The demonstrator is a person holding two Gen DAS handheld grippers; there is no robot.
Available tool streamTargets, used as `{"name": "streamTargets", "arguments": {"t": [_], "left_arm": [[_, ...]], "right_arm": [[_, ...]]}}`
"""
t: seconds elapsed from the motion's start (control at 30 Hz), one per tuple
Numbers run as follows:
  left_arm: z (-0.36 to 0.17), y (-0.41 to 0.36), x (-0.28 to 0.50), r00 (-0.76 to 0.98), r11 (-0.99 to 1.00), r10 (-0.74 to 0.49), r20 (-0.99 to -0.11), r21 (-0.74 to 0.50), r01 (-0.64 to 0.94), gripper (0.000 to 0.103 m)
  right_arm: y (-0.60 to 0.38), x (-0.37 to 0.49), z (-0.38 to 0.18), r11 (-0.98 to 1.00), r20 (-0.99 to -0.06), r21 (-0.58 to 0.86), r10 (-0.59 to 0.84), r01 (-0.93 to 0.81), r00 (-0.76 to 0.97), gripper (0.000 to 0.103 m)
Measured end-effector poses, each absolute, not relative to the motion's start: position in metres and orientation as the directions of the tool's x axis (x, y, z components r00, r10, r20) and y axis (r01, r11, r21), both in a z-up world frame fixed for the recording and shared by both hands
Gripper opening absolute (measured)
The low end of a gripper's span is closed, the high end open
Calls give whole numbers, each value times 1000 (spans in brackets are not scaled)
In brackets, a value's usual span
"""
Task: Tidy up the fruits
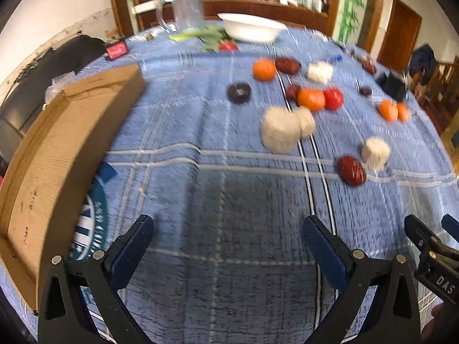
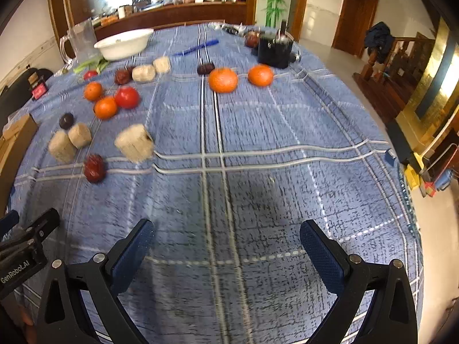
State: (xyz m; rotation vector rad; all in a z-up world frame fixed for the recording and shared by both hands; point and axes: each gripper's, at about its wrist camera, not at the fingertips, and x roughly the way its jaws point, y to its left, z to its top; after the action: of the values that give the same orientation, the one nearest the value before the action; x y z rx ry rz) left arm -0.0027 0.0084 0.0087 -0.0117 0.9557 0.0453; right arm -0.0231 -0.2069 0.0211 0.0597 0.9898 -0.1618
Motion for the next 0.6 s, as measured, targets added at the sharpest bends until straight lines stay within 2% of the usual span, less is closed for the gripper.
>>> {"name": "streamTargets", "arguments": {"t": [0.3,0.6], "left_arm": [[59,36,-8,688,997,77,-722,39,-71,103],[100,78,-17,769,993,102,-631,19,-116,103]], "right_arm": [[-156,-18,92,997,-769,-58,-77,51,634,102],[-130,-32,118,997,-714,-39,-69,59,697,102]]}}
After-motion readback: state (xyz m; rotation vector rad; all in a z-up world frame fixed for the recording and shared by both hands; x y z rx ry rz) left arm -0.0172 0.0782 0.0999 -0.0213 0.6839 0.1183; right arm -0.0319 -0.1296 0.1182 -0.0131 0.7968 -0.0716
